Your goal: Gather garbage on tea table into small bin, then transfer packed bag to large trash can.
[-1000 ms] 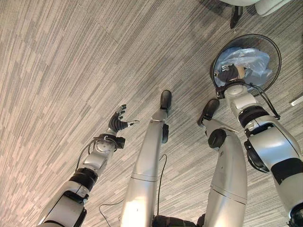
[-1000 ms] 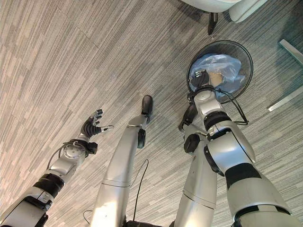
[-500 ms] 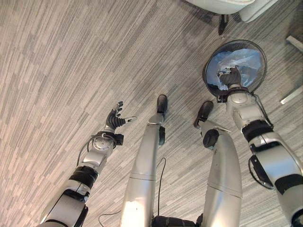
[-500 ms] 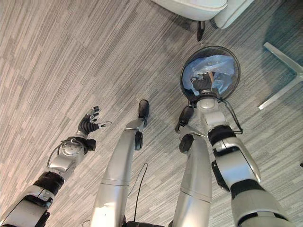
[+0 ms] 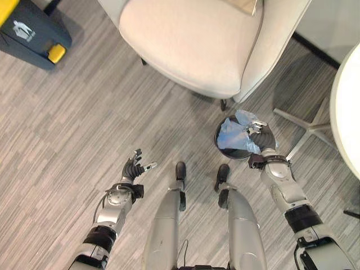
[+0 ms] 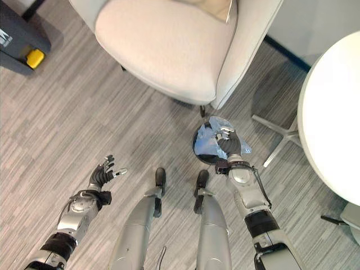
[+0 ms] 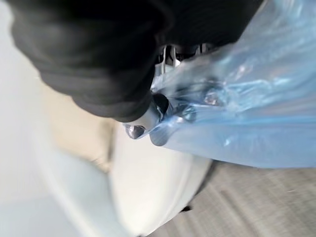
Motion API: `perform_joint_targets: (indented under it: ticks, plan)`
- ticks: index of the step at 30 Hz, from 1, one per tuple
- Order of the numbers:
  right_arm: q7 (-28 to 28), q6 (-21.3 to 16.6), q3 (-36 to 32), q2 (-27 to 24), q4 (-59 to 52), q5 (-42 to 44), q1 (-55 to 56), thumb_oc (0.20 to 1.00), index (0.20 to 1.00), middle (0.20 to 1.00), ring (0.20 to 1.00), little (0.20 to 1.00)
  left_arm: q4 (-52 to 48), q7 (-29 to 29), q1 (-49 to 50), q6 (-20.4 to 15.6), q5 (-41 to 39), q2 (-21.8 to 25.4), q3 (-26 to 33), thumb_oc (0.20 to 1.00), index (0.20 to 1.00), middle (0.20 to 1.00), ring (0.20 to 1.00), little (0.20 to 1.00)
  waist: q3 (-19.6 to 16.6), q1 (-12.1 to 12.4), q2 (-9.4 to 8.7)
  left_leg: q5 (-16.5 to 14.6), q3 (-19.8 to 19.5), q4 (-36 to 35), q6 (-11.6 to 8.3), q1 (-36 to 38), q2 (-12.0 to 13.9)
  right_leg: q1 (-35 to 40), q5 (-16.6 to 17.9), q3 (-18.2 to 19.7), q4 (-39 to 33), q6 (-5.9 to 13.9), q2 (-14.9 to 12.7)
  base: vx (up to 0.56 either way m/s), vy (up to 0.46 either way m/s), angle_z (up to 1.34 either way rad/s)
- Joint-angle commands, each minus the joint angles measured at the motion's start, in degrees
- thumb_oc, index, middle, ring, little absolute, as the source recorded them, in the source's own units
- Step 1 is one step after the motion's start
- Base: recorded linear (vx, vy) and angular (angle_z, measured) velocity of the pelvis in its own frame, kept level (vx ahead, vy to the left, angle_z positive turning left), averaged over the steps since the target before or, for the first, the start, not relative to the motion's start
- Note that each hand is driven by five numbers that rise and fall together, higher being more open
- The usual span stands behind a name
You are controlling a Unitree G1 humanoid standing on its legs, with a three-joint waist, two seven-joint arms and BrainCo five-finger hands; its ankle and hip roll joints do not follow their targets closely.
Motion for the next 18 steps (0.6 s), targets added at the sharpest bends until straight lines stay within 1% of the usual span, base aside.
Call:
perform_joint_targets:
  ticks: [1,3,4,9,12,13,14,15,16,17,18]
  plan:
    - [4.91,-4.21,-1.52,-0.58,-5.39,-3.72,0.43,0.2,0.2,0.2,0.2,0.2,-1.29,-2.01,3.84,-1.06,1.8,0.89,1.79,1.0,1.0,1.0,1.0,1.0,-3.11,0.18,-1.25,-5.79,0.75,-3.65,-1.98,7.3,-0.18,6.32,0.78,0.51,-8.03,5.95,-0.82,0.15,0.032,-0.15]
    - [7.21,-4.23,-1.06,-0.5,-7.5,-4.17,2.89,0.2,0.2,0.2,0.2,0.2,-1.61,-2.72,5.99,-1.09,2.44,0.75,2.56,1.0,1.0,1.0,1.0,1.0,-5.07,0.12,-1.81,-5.57,1.14,-6.54,-1.96,11.73,0.28,10.54,1.44,0.42,-10.59,6.53,-0.68,0.14,0.049,-0.16]
    - [8.93,-4.11,-1.02,-0.91,-9.37,-4.83,4.53,0.2,0.2,0.2,0.2,0.2,-2.2,-3.33,7.9,-1.04,3.19,0.85,3.38,1.0,1.0,1.0,1.0,1.0,-6.93,0.02,-2.23,-5.5,1.74,-8.65,-1.88,15.52,0.31,14.34,1.95,0.57,-12.84,7.12,-0.49,0.15,0.079,-0.14]
    - [12.68,-3.81,-0.93,-0.99,-13.46,-4.73,7.43,0.2,0.2,0.2,0.2,0.2,-3.91,-4.12,11.3,-1.2,4.61,0.59,5.14,1.0,1.0,1.0,1.0,1.0,-11.04,0.06,-3.05,-5.99,3.06,-11.94,-1.37,22.62,-0.56,20.93,3.25,1.19,-17.08,8.28,0.12,0.1,0.089,-0.12]
    - [14.07,-3.58,-0.01,-0.29,-13.85,-5.12,7.56,0.2,0.2,0.2,0.2,0.2,-4.97,-4.46,13.0,-1.21,4.96,0.39,5.81,1.0,1.0,1.0,1.0,1.0,-12.21,0.65,-3.47,-6.65,4.15,-13.2,-0.86,25.48,-0.77,22.46,4.56,2.32,-18.36,9.15,0.0,0.03,0.117,-0.18]
    - [15.23,-3.2,1.04,0.18,-13.98,-5.52,6.87,0.2,0.2,0.2,0.2,0.2,-6.16,-5.05,14.13,-1.37,5.91,0.81,6.28,1.0,1.0,1.0,1.0,1.0,-12.93,1.51,-3.76,-6.42,5.16,-14.54,-0.47,26.99,-0.91,22.71,6.11,2.81,-18.97,10.07,-0.22,-0.01,0.104,-0.34]
    - [15.23,-3.19,1.04,0.19,-13.99,-5.52,6.87,0.2,0.2,0.2,0.2,0.2,-6.18,-5.05,14.15,-1.36,5.91,0.82,6.29,1.0,1.0,1.0,1.0,1.0,-12.92,1.56,-3.78,-6.38,5.22,-14.63,-0.46,27.07,-0.91,22.72,6.13,2.87,-18.98,10.08,-0.21,-0.19,0.098,-0.58]
    - [15.98,-3.42,1.88,1.04,-14.0,-4.86,6.08,0.2,0.2,0.2,0.2,0.2,-7.29,-5.27,13.44,-1.64,5.93,1.64,6.12,1.0,1.0,1.0,1.0,1.0,-11.94,1.84,-3.4,-5.01,4.81,-14.62,-0.02,26.15,-0.23,21.21,5.92,5.0,-15.15,10.73,0.37,-0.17,0.014,-0.49]
    - [15.99,-3.44,1.87,1.04,-13.97,-4.86,6.05,0.2,0.2,0.2,0.2,0.2,-7.28,-5.26,13.41,-1.63,5.93,1.65,6.12,1.0,1.0,1.0,1.0,1.0,-11.94,1.87,-3.44,-5.04,4.84,-14.57,-0.02,26.09,-0.25,21.04,5.78,5.07,-14.91,10.72,0.32,-0.26,0.031,-0.28]
    - [16.19,-3.59,1.9,1.1,-14.13,-4.77,5.72,0.2,0.2,0.2,0.2,0.2,-7.56,-5.34,12.72,-1.8,6.12,1.91,5.87,1.0,1.0,1.0,1.0,1.0,-11.66,2.15,-2.97,-4.33,4.43,-14.39,0.14,25.3,0.01,20.89,3.75,6.15,-11.98,10.28,1.21,-0.28,0.011,0.17]
    - [15.87,-4.09,1.41,0.95,-14.54,-5.01,5.73,0.2,0.2,0.2,0.2,0.2,-8.34,-5.59,11.46,-2.03,6.26,2.16,4.89,1.0,1.0,1.0,1.0,1.0,-12.14,2.83,-2.16,-2.3,2.93,-14.65,0.14,23.49,0.46,22.72,-2.15,8.43,-5.6,8.25,3.99,-0.28,0.01,0.4]
